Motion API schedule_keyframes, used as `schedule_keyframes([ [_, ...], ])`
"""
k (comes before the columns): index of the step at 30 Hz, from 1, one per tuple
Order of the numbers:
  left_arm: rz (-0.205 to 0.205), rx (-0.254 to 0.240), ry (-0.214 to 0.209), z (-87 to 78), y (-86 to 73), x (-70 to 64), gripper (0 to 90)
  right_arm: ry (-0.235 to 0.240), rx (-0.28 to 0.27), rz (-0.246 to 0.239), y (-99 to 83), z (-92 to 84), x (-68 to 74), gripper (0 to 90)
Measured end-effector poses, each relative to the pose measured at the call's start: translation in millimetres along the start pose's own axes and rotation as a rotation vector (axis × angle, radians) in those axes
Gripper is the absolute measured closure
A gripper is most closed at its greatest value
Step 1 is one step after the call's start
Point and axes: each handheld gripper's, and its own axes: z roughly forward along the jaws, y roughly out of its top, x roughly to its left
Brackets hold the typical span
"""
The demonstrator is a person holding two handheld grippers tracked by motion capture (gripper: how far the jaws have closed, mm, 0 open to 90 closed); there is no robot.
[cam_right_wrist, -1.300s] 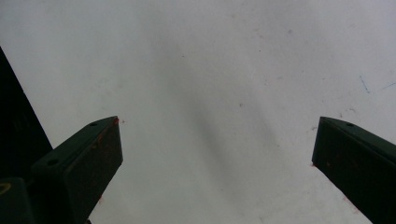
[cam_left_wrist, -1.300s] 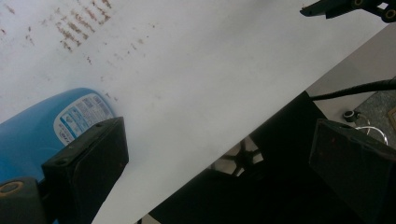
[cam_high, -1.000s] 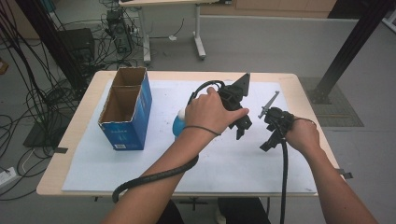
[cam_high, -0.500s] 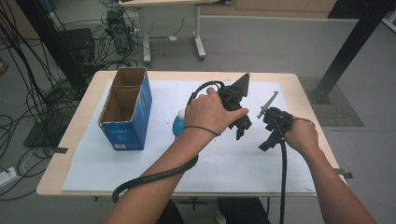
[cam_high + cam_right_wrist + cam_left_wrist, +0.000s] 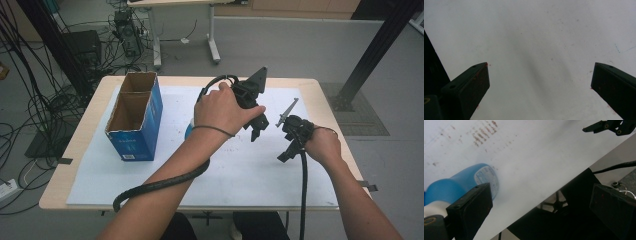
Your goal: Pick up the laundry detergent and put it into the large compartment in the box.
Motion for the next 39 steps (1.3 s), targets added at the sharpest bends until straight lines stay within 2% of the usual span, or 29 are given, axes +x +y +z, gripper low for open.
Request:
schedule_keyframes([
  [9, -0.025, -0.010, 0.041, -27.8, -8.1, 0.2, 4.9, -0.002, -0.004, 0.002, 0.1, -3.4, 0.6, 2.1],
  [17, -0.060, -0.031, 0.063, -42.0, -16.9, 12.0, 4.9, -0.007, -0.013, -0.007, 2.5, -6.4, 3.2, 2.3],
  [27, -0.112, -0.040, 0.081, -46.6, -27.3, 35.2, 4.8, -0.004, -0.015, -0.009, 3.0, -4.6, 2.7, 2.5],
  [32, -0.143, -0.025, 0.088, -44.2, -30.3, 48.7, 4.9, 0.001, -0.017, -0.016, 3.1, -3.6, 1.3, 2.5],
  [39, -0.183, -0.031, 0.098, -40.2, -35.5, 64.4, 4.9, 0.005, -0.014, -0.011, 5.2, -1.6, 1.8, 2.6],
])
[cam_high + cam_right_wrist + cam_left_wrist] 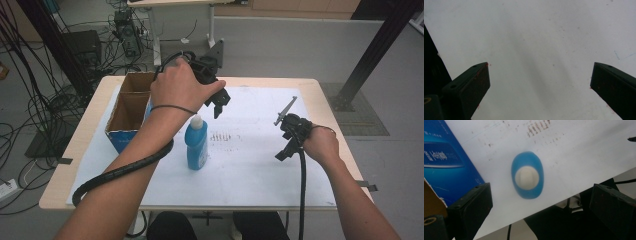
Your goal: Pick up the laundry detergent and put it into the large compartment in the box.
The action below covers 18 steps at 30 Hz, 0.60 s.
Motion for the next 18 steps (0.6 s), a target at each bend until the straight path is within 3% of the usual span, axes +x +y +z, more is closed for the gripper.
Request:
schedule_keyframes([
  [18, -0.032, 0.033, -0.009, 20.9, 6.9, 16.9, 5.0, -0.002, 0.004, 0.000, 3.3, 1.3, 0.0, 2.7],
])
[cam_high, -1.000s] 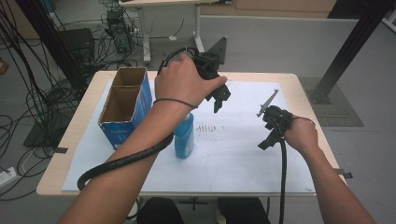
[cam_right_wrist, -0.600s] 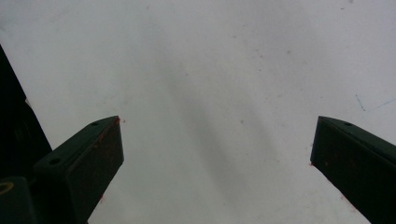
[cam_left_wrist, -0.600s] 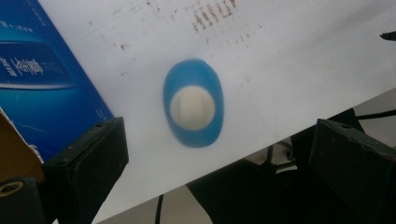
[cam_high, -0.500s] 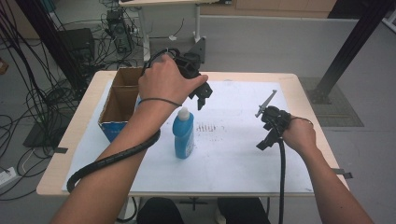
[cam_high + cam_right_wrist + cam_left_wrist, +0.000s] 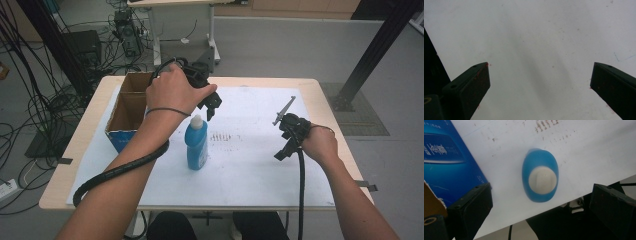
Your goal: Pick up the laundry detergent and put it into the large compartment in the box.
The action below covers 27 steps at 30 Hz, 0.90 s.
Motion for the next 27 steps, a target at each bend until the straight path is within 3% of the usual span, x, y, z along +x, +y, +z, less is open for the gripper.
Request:
schedule_keyframes([
  [27, 0.003, 0.008, 0.021, 3.7, 3.1, -7.0, 5.2, 0.001, -0.001, -0.001, 0.9, 0.7, -0.7, 2.8],
])
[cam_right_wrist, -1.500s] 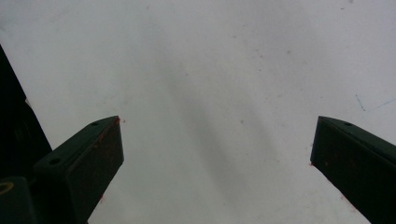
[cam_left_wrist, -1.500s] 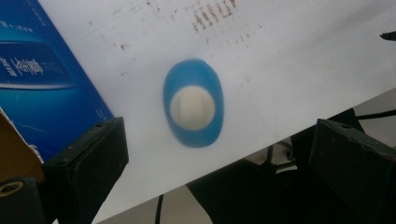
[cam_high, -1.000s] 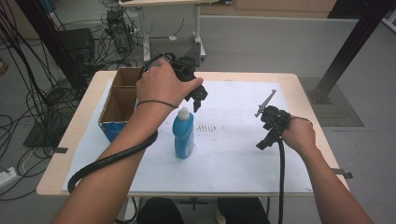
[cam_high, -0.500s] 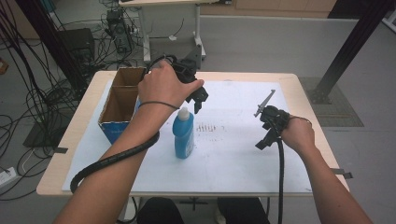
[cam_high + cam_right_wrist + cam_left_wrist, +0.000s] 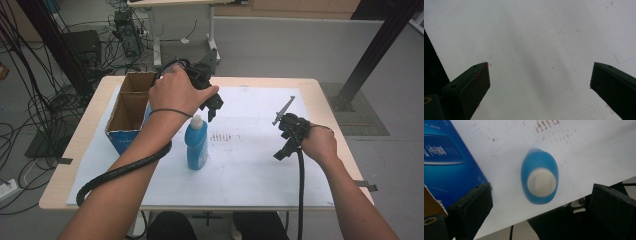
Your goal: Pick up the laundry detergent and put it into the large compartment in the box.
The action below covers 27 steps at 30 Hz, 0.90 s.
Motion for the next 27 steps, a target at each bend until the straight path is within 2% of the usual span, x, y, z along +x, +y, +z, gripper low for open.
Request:
schedule_keyframes([
  [27, 0.008, -0.002, -0.018, 2.2, 1.1, 2.6, 4.7, -0.002, 0.000, 0.001, -0.9, 1.4, -0.6, 2.8],
])
